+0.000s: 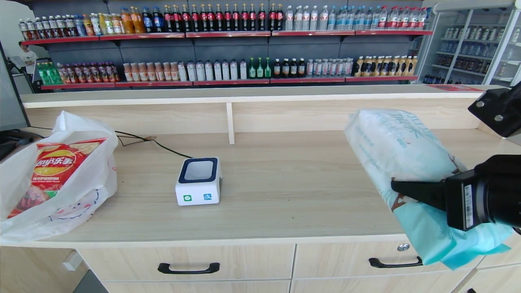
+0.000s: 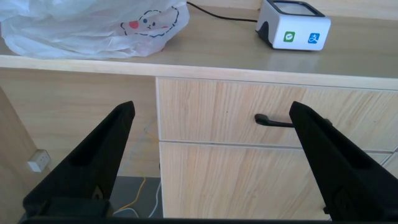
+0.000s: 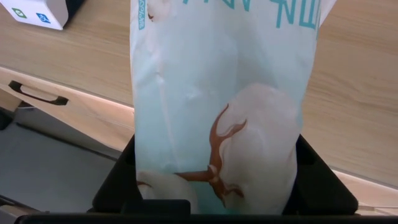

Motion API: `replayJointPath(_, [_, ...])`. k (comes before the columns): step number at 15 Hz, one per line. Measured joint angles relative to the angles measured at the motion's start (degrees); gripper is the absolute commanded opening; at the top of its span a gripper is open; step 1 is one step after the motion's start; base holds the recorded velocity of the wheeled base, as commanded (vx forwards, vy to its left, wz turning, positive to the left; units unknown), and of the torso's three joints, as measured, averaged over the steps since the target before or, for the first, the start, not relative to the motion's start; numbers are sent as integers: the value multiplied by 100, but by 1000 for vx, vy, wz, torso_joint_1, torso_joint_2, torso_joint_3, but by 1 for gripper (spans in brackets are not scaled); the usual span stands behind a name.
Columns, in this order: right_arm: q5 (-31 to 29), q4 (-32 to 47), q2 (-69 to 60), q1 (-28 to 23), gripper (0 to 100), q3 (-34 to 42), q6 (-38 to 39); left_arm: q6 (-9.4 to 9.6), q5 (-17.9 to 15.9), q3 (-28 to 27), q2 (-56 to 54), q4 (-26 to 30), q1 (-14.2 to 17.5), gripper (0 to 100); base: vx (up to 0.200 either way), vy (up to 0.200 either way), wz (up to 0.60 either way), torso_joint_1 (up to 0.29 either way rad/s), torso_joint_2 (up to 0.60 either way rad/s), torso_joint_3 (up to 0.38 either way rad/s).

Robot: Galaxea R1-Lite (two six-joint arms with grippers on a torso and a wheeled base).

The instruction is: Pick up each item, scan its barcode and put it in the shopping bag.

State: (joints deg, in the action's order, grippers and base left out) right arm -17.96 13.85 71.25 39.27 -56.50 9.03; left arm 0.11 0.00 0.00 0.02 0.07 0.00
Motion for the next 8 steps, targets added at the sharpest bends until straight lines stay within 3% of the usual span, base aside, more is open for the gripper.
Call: replayJointPath(8, [11, -241, 195, 0, 0, 74, 44, 2, 0, -2, 0, 0, 0, 100, 0, 0, 0, 0, 0, 0])
